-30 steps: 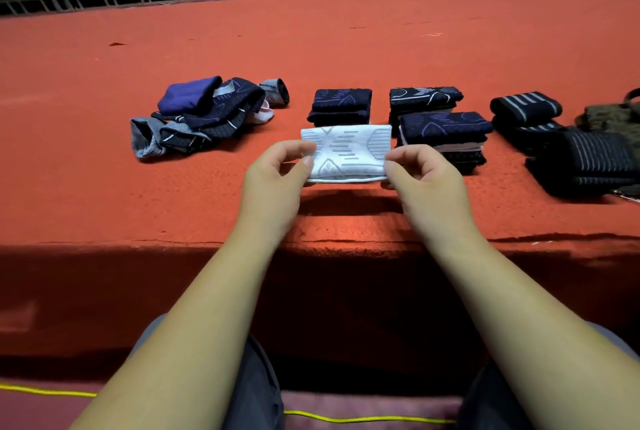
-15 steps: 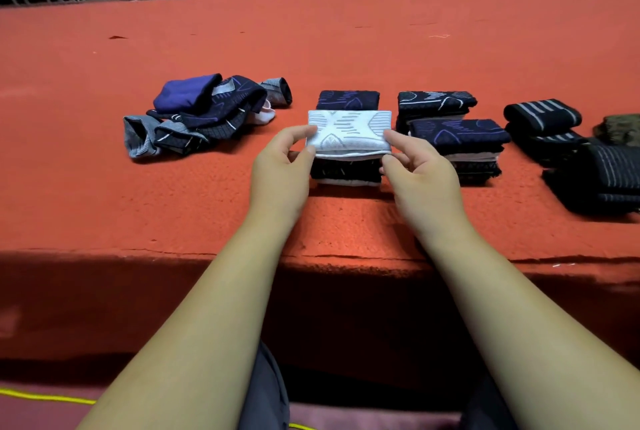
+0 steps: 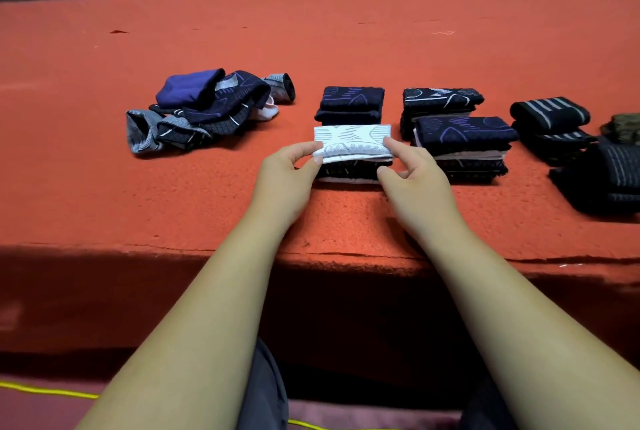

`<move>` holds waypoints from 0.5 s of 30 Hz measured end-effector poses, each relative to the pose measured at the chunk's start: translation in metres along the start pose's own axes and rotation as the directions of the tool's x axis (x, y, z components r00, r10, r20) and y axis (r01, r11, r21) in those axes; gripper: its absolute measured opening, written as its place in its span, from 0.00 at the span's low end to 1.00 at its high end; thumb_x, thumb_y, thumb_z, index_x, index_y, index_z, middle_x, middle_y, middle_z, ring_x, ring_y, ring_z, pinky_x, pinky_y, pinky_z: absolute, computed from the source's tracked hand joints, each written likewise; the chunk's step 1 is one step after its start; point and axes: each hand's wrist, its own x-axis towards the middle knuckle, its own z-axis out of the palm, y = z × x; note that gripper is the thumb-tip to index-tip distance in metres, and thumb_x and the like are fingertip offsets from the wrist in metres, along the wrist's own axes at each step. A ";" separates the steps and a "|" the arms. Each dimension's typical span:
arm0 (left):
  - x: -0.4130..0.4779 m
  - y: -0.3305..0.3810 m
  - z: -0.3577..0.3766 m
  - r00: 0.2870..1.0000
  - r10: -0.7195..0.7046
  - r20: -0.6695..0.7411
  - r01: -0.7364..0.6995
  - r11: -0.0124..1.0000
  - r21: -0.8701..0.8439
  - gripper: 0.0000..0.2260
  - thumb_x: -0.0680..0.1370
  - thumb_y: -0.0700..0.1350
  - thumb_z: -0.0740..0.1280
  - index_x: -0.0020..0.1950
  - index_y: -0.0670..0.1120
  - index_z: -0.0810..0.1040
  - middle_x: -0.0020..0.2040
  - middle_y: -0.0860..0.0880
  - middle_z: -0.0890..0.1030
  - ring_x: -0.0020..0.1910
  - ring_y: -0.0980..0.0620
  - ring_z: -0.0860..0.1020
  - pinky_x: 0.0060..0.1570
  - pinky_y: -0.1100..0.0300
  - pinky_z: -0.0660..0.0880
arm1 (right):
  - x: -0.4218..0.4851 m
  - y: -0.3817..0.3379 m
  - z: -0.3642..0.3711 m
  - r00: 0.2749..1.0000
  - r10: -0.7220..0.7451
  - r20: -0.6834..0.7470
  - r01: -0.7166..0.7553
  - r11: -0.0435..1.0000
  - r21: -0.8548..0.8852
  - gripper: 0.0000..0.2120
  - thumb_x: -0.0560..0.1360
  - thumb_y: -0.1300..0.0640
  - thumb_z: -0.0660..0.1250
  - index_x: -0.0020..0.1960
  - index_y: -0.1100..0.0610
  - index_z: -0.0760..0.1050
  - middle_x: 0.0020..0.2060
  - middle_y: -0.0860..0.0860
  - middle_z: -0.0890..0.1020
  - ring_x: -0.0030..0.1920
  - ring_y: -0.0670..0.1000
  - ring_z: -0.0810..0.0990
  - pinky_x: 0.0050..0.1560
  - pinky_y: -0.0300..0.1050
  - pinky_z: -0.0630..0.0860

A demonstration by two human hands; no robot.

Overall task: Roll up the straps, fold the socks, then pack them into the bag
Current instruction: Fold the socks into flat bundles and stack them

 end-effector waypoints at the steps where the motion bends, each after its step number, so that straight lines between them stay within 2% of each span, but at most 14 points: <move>1: -0.001 -0.001 -0.001 1.000 0.004 0.008 -0.005 1.000 0.016 0.11 0.83 0.44 0.71 0.64 0.52 0.86 0.60 0.53 0.86 0.52 0.57 0.81 0.59 0.65 0.73 | 0.000 0.000 0.000 1.000 -0.002 0.003 0.002 1.000 0.001 0.25 0.80 0.61 0.68 0.77 0.52 0.75 0.63 0.46 0.77 0.47 0.37 0.77 0.54 0.19 0.63; 4: -0.002 -0.004 -0.003 0.999 0.030 0.044 -0.033 0.996 0.082 0.15 0.82 0.42 0.71 0.68 0.53 0.84 0.64 0.53 0.84 0.58 0.50 0.81 0.63 0.63 0.73 | -0.001 0.000 0.000 1.000 -0.012 0.012 0.012 1.000 -0.014 0.26 0.80 0.61 0.68 0.77 0.52 0.74 0.64 0.46 0.77 0.46 0.37 0.77 0.53 0.18 0.63; 5: -0.003 -0.004 -0.003 0.997 0.040 0.060 -0.046 0.994 0.103 0.17 0.82 0.41 0.71 0.70 0.53 0.83 0.65 0.54 0.83 0.59 0.50 0.81 0.64 0.65 0.73 | -0.001 0.000 0.000 1.000 -0.013 0.016 0.013 1.000 -0.022 0.26 0.80 0.61 0.68 0.77 0.52 0.74 0.64 0.47 0.76 0.45 0.37 0.77 0.52 0.18 0.63; 7: -0.004 -0.004 -0.003 0.995 0.052 0.080 -0.063 0.988 0.138 0.18 0.82 0.40 0.71 0.71 0.53 0.82 0.66 0.55 0.81 0.59 0.54 0.80 0.59 0.75 0.69 | -0.001 0.000 0.000 1.000 -0.014 0.028 0.015 0.999 -0.036 0.26 0.80 0.60 0.68 0.78 0.52 0.73 0.65 0.47 0.76 0.44 0.38 0.77 0.52 0.18 0.62; 9: -0.004 -0.005 -0.004 0.994 0.069 0.087 -0.083 0.984 0.159 0.19 0.82 0.39 0.70 0.72 0.53 0.81 0.65 0.56 0.80 0.59 0.54 0.80 0.56 0.79 0.66 | -0.001 0.000 0.000 0.999 -0.016 0.037 0.018 0.999 -0.039 0.27 0.80 0.60 0.68 0.78 0.52 0.73 0.66 0.47 0.75 0.44 0.38 0.76 0.52 0.18 0.62; 12: -0.003 -0.005 -0.004 0.994 0.064 0.094 -0.078 0.984 0.162 0.19 0.83 0.39 0.69 0.72 0.54 0.81 0.65 0.56 0.80 0.58 0.54 0.80 0.56 0.78 0.67 | -0.002 0.000 -0.001 0.999 -0.014 0.040 0.016 0.999 -0.039 0.27 0.80 0.60 0.68 0.79 0.52 0.73 0.67 0.47 0.75 0.44 0.37 0.76 0.51 0.18 0.62; 15: -0.004 -0.004 -0.005 0.993 0.052 0.106 -0.067 0.987 0.146 0.20 0.82 0.39 0.69 0.73 0.54 0.81 0.65 0.57 0.80 0.57 0.54 0.80 0.61 0.70 0.71 | -0.002 0.000 -0.001 0.999 -0.010 0.050 0.012 0.999 -0.042 0.27 0.80 0.60 0.68 0.79 0.51 0.72 0.68 0.46 0.75 0.43 0.33 0.76 0.51 0.18 0.63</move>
